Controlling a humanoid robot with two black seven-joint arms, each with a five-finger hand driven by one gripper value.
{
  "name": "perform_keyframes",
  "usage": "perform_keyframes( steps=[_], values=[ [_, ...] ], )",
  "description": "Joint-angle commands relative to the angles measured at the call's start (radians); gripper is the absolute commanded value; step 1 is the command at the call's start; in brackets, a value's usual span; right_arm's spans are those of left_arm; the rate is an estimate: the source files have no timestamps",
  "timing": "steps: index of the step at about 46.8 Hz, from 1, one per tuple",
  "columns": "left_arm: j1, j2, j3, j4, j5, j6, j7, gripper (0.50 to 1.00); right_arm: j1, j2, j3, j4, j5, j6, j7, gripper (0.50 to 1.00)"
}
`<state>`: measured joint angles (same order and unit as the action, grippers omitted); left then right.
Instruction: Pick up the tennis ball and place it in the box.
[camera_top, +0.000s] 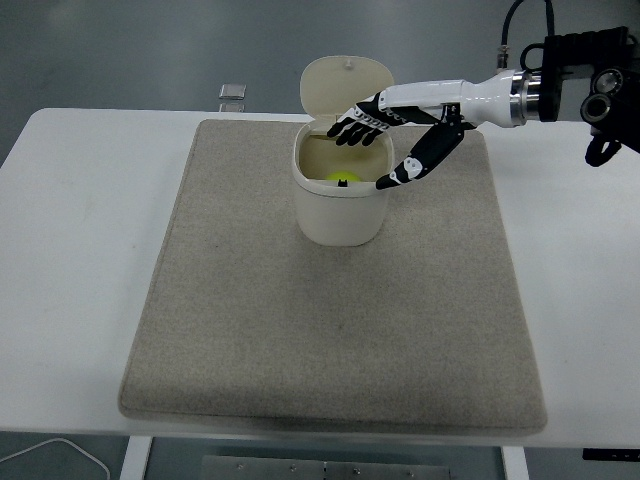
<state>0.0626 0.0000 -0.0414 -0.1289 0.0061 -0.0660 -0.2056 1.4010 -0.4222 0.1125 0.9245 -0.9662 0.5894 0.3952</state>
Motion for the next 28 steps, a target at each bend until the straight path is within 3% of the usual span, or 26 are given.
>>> perform_keyframes(
  steps=[1,12,18,28],
  values=[
    [0.000,0.000,0.000,0.000,0.000,0.000,0.000,0.992,0.001,-0.033,-0.001,0.001,0.069,0.021,-0.016,0.858],
    [0.000,0.000,0.000,0.000,0.000,0.000,0.000,0.992,-0.011,-0.127,-0.005,0.001,0.253,0.021,-0.019,0.856],
    [0.000,0.000,0.000,0.000,0.000,0.000,0.000,0.992,-0.057,-0.144,-0.008,-0.009,0.316,0.021,-0.022,0.856],
    [0.000,0.000,0.000,0.000,0.000,0.000,0.000,0.992,-0.128,-0.132,-0.005,-0.065,0.412,0.021,-0.130,0.856]
  ],
)
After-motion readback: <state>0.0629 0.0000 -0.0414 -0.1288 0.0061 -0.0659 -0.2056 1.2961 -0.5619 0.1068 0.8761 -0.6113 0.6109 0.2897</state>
